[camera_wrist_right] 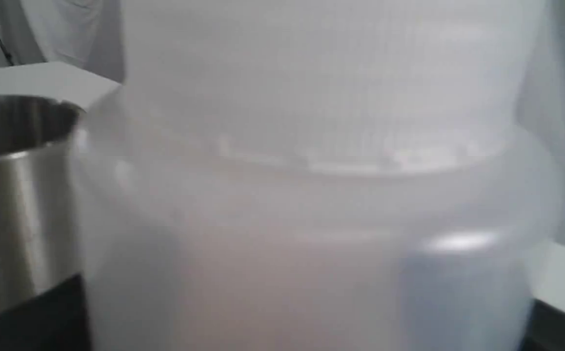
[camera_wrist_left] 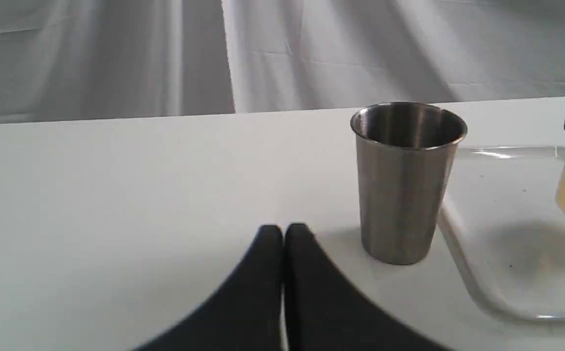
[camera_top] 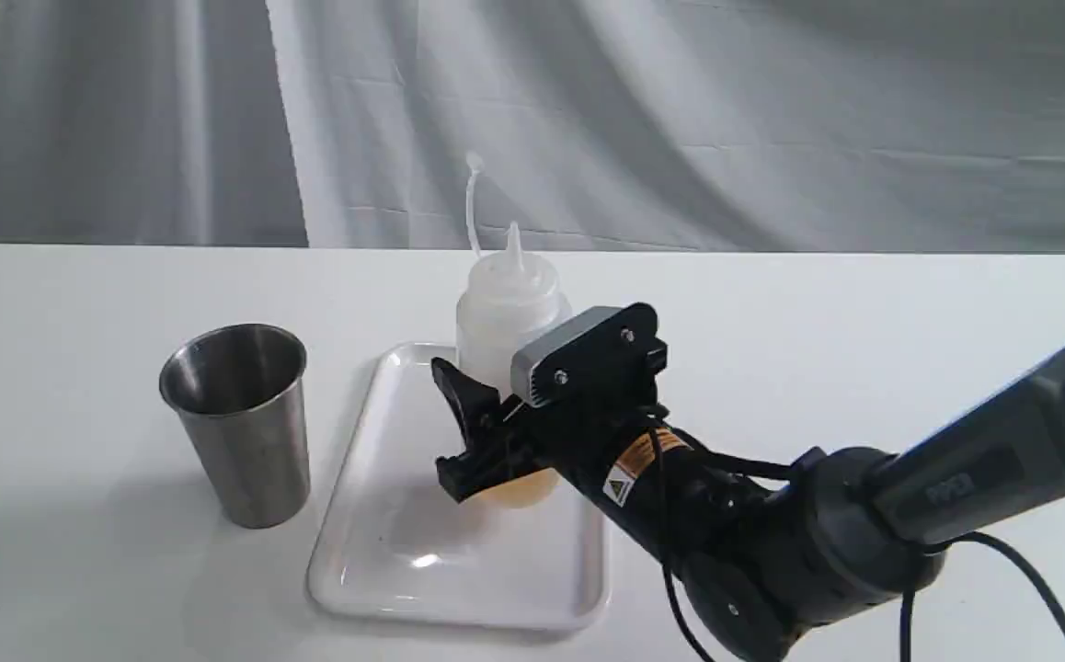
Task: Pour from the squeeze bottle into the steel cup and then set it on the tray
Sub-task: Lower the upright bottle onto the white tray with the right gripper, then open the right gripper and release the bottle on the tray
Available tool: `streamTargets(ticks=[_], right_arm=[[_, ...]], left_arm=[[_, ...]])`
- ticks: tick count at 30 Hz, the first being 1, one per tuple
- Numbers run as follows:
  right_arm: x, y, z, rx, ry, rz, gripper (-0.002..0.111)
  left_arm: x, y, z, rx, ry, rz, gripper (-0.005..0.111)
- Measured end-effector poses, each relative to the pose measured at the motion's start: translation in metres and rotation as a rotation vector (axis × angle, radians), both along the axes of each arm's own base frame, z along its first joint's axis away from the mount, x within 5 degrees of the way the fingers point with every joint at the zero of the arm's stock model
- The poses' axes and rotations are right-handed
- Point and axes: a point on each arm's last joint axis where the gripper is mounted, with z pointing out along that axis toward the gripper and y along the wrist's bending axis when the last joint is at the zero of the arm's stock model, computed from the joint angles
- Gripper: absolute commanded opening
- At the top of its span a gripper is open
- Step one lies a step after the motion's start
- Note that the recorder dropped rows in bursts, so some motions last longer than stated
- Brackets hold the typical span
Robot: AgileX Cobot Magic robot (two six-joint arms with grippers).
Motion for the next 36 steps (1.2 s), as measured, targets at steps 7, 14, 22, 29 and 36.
streamTargets(ticks=[7,14,22,29,36], right_arm=[[-0.003,0.003,-0.016,-0.01,0.02,0.01,0.0],[-0.004,0.004,-0.021,0.007,-0.01,0.017,0.0],[-0.005,0.005,-0.026,0.011,-0.018,0.023,0.0],[-0.005,0.005,-0.027,0.015,-0.024,0.023,0.0],[-0.005,0.005,-0.027,0.014,-0.024,0.027,0.029]], left_arm=[[0.0,0.0,0.0,0.0,0.0,0.0,0.0],[0.0,0.0,0.0,0.0,0.0,0.0,0.0],[0.0,0.0,0.0,0.0,0.0,0.0,0.0],[0.0,0.0,0.0,0.0,0.0,0.0,0.0],[0.0,0.0,0.0,0.0,0.0,0.0,0.0]])
